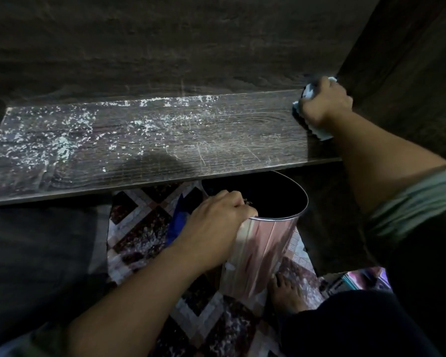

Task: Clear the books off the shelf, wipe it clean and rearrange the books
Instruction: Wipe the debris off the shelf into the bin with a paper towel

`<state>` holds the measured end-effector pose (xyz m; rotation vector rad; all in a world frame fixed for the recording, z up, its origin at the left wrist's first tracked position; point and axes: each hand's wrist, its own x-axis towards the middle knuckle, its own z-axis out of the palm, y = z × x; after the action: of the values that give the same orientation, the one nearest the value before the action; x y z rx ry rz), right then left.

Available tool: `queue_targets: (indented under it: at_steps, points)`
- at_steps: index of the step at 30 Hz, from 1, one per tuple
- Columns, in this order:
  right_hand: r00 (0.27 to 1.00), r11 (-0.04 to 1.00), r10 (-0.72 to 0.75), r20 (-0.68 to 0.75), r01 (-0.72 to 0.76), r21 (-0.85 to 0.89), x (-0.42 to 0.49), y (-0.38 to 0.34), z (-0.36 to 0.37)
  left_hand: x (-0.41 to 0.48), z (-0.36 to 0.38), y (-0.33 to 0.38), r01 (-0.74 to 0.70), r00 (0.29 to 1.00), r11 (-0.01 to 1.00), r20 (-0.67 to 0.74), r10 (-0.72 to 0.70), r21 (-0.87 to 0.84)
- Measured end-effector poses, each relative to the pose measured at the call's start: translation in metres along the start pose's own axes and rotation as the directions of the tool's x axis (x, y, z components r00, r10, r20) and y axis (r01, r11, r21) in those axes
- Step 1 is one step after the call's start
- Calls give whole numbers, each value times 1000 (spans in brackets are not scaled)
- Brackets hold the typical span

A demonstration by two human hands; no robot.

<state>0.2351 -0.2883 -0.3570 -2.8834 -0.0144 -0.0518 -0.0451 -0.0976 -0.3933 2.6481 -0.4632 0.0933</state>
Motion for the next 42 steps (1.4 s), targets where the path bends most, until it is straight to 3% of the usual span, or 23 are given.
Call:
queue_targets:
  at_steps: [3,5,8,10,11,13,14,16,18,21,23,27,29,31,33,34,36,38,42]
  points:
    - [1000,998,-20,3,20,55,-9,-1,-6,1,1,0,-6,1000,1000,-11,6,-7]
    - [994,967,-108,19,101,233,-26,-3,-5,2,1,-1,-4,1000,1000,-22,3,-13]
    - [969,838,-239,64,172,519,-58,-6,5,3,2,-1,-6,999,1000,-39,6,-21]
    - [970,772,-242,-16,202,603,-64,-9,2,4,2,-2,-7,999,1000,-43,6,-22]
    - [968,793,-212,-135,251,554,-60,-9,-3,5,2,-2,-8,999,1000,-44,7,-19]
    - [930,922,-188,-315,278,271,-38,-1,-14,6,1,-1,-9,999,1000,-49,9,-11]
    - [945,969,-191,-267,226,105,-25,5,-17,5,2,-1,-10,999,1000,-51,10,-9]
    - [989,985,-144,-30,141,-103,-8,14,-12,4,2,-2,-12,999,1000,-49,12,-12]
    - [991,992,-91,101,99,-79,-4,16,-1,3,2,-2,-12,999,1000,-43,12,-15]
    - [999,999,-45,10,45,25,-9,6,2,2,1,-2,-10,1000,1000,-27,10,-2]
    - [996,994,-90,8,89,59,-18,-4,-3,2,1,-1,-8,1000,1000,-23,8,-1]
    - [948,912,-314,42,289,289,-55,-30,2,2,2,-1,0,1000,1000,-28,0,-7]
    - [952,897,-305,12,283,340,-68,-40,6,2,3,-1,2,1000,1000,-27,-3,-21]
    - [978,934,-170,-121,199,297,-66,-44,-2,2,2,-1,4,1000,1000,-28,-5,-18]
    - [961,995,-47,-272,70,75,-47,-33,-14,2,2,-2,-1,999,1000,-42,0,-18]
    - [962,998,-25,-271,6,-70,-36,-21,-18,1,1,-2,-4,999,1000,-49,3,-22]
    - [996,960,-25,-88,-1,-280,-22,4,-17,0,0,-2,-5,999,1000,-50,4,-21]
    - [996,965,-59,70,75,-253,-16,17,-2,0,-1,-2,0,999,1000,-39,-1,-22]
    - [993,993,-110,-43,112,40,-22,8,11,2,-1,-3,6,1000,1000,-4,-6,-12]
